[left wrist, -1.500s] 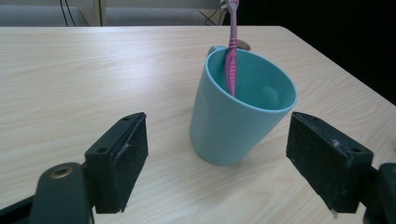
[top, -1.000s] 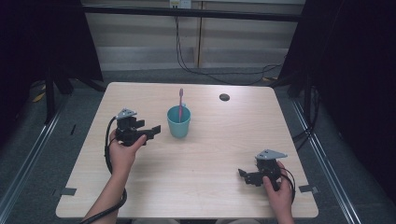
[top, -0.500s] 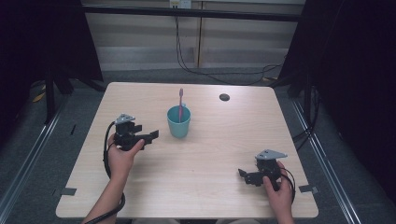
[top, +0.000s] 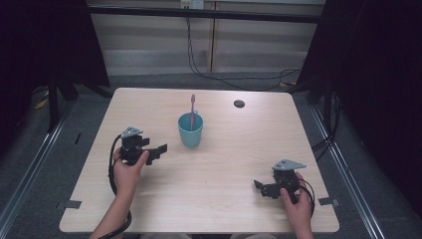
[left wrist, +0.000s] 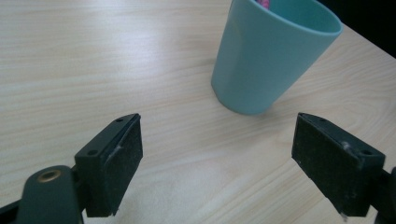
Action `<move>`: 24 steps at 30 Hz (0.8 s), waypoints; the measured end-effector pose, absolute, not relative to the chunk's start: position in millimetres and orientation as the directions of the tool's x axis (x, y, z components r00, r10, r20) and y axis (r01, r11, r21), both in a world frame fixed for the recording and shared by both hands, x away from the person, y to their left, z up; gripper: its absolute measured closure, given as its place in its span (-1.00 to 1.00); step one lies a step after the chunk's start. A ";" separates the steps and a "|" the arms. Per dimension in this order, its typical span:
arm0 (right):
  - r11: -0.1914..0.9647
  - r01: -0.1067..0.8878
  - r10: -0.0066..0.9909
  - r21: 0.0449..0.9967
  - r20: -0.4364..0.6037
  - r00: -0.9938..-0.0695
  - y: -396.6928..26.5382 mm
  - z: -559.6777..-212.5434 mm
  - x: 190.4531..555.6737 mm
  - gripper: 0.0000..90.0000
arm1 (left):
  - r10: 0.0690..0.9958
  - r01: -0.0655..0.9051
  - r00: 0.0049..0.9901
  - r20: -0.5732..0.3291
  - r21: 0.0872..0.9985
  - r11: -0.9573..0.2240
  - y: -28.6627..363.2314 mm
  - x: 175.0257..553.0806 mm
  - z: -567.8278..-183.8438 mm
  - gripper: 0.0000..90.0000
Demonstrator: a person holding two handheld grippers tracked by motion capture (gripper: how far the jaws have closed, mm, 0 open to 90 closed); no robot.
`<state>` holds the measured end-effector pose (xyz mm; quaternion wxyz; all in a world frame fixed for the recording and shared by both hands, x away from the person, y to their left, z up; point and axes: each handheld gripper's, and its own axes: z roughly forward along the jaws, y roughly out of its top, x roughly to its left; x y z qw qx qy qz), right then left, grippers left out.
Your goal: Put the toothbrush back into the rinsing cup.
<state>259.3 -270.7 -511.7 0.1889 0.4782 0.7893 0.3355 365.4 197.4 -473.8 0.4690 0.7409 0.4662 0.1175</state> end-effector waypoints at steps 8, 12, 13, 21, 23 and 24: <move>0.318 0.628 0.882 0.710 0.022 -0.471 -270.7 -511.7 259.3 -0.82 | 0.804 0.590 0.537 -0.255 0.795 -0.142 200.8 362.1 -483.5 -0.64; 0.317 0.628 0.882 0.710 0.023 -0.471 -270.7 -511.7 259.3 -0.82 | 0.808 0.592 0.539 -0.237 0.790 -0.163 202.3 360.3 -487.2 -0.64; 0.318 0.627 0.881 0.711 0.022 -0.472 -270.8 -511.7 259.3 -0.82 | 0.810 0.593 0.534 -0.243 0.790 -0.155 202.2 359.9 -488.5 -0.64; 0.318 0.627 0.881 0.711 0.022 -0.472 -270.8 -511.7 259.3 -0.82 | 0.811 0.597 0.540 -0.225 0.782 -0.181 205.8 356.5 -495.5 -0.64; 0.318 0.627 0.881 0.711 0.022 -0.472 -270.8 -511.7 259.3 -0.82 | 0.812 0.596 0.539 -0.223 0.782 -0.181 206.6 356.0 -496.9 -0.64; 0.318 0.627 0.881 0.711 0.022 -0.472 -270.8 -511.7 259.3 -0.82 | 0.814 0.597 0.538 -0.217 0.780 -0.186 207.8 355.3 -497.6 -0.64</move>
